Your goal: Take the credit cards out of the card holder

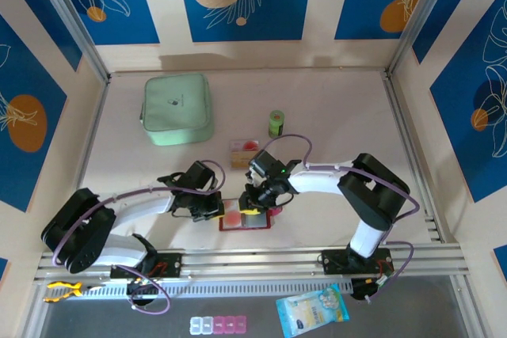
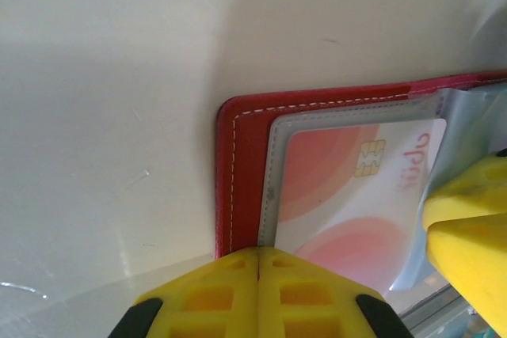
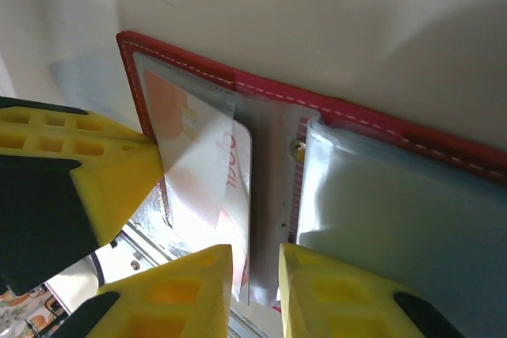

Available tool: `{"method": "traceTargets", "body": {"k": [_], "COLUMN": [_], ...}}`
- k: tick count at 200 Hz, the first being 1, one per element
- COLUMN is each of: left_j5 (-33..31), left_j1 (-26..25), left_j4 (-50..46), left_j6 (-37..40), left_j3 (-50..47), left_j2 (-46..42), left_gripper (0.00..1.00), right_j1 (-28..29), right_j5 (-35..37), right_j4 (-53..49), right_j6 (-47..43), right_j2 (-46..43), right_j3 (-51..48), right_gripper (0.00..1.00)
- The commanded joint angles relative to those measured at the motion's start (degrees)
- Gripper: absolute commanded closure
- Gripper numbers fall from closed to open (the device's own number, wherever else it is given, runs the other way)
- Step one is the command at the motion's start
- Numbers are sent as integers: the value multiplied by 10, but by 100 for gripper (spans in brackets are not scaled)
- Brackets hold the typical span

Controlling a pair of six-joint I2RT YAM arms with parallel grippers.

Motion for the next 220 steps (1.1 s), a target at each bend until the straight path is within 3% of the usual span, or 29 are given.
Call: {"method": "traceTargets", "body": {"k": [1,113,220], "left_j5": [-12,-11,-15], "left_j1": [-4,-4,-4], "left_j4": [-11,-10,-14], "left_j6": [8,7,7], "left_j3": [-16,-18,-26], "left_j2": [15,18,15], "left_gripper": [100,100,100], "right_j1": [-3,-3,-11], "right_j5": [-26,-44,-21], "right_j4": [18,61,44], "right_j6": [13,29,23], "right_j2": [12,23,-13], "right_j3": [-10,-27,-47], "right_gripper": [77,81,96]}}
